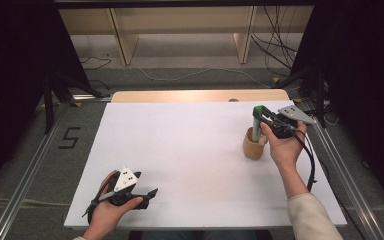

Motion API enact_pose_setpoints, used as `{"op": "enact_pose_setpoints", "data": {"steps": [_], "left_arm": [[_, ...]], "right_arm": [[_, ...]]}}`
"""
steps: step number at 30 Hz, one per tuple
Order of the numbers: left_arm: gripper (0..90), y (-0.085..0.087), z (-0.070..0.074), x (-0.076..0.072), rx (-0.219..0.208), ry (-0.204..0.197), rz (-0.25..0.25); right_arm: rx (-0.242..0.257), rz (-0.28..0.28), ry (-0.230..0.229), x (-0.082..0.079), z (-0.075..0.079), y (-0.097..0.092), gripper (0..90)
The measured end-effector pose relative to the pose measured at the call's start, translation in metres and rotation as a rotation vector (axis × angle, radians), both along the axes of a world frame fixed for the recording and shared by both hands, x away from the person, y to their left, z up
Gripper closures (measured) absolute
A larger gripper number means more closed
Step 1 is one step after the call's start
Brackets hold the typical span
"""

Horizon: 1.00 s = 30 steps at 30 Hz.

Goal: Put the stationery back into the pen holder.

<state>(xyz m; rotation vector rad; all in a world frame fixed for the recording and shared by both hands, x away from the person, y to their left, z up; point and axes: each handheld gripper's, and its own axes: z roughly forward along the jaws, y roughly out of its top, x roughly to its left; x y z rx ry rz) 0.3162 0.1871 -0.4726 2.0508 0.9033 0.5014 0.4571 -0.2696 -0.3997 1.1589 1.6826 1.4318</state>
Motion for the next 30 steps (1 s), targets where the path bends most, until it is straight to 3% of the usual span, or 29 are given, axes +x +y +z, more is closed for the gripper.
{"op": "enact_pose_setpoints", "data": {"steps": [30], "left_arm": [[18.9,0.0000,0.0000,-0.0001,0.000,0.000,-0.001]], "right_arm": [[-0.022,-0.011,0.033,0.0031,-0.0099,-0.0008,67.2]]}}
